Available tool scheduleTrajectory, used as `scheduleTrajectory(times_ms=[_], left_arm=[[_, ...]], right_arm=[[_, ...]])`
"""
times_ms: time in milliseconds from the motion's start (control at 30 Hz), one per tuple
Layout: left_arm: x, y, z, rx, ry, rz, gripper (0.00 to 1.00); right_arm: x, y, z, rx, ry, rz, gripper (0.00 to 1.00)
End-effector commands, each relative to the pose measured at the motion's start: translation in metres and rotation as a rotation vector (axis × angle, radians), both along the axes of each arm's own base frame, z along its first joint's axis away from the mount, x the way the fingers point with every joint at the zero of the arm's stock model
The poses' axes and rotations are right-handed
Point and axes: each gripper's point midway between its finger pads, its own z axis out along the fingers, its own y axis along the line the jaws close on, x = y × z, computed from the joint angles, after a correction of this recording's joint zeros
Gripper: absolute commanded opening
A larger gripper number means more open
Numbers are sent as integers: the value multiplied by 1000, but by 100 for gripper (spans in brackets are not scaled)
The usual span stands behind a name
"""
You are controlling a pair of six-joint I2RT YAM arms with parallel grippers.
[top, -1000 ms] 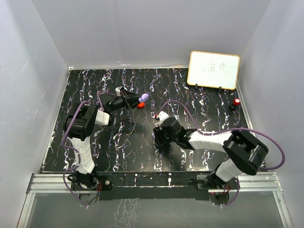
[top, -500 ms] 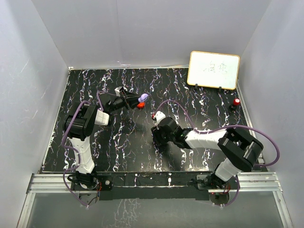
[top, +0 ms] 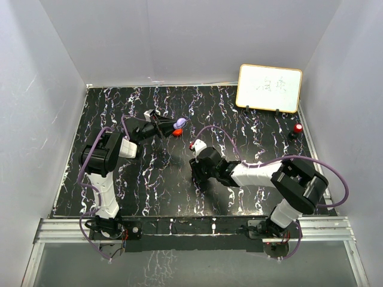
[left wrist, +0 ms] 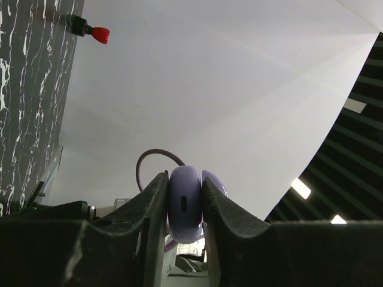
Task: Insert the wireless bluetooth earbuds into the charging case
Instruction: Pick up the earbud from the center of the board.
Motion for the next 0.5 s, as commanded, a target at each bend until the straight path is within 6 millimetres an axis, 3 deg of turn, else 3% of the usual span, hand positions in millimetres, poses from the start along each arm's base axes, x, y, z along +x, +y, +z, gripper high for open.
scheduleTrajectory(times_ms=[0, 467], left_arm=[[-27, 9, 62, -123, -248, -36, 0], [-27, 11, 63, -122, -249, -32, 0]], right_arm=[[11, 13, 13, 27, -49, 4, 30], [11, 11, 12, 21, -51, -4, 15]])
